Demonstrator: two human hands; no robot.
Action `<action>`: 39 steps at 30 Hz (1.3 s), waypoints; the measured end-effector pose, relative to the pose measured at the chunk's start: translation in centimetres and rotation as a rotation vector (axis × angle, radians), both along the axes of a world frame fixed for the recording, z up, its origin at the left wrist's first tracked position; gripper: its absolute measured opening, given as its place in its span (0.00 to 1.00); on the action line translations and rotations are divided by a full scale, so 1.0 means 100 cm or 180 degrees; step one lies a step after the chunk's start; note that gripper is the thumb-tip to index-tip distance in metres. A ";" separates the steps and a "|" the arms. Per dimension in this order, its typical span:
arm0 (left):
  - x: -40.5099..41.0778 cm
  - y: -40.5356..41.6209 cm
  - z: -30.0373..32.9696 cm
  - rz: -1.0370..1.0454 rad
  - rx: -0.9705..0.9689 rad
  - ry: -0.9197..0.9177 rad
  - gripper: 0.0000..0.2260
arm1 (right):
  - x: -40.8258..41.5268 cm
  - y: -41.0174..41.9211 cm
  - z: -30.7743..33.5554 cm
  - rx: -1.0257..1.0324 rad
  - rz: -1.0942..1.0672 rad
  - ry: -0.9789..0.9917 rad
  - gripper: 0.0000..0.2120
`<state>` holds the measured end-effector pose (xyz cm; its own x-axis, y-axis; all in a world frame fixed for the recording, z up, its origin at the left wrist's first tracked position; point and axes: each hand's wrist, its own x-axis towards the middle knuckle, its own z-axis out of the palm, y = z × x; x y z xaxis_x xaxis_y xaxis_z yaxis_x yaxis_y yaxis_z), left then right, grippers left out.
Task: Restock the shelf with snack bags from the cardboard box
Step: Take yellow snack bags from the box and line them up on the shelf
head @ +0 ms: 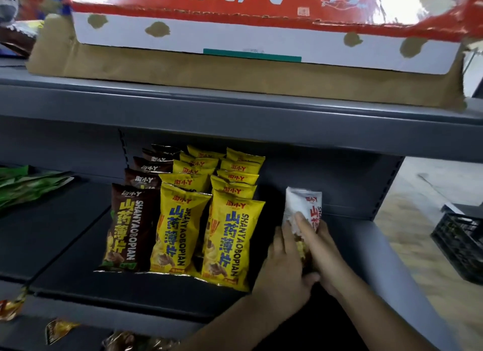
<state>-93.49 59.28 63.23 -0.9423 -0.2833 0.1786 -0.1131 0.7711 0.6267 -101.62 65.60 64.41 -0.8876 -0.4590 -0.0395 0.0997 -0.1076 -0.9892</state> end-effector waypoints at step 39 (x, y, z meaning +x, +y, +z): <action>-0.111 -0.043 -0.043 0.1371 0.0139 0.0859 0.30 | -0.111 -0.076 -0.043 0.1483 -0.0316 0.1327 0.18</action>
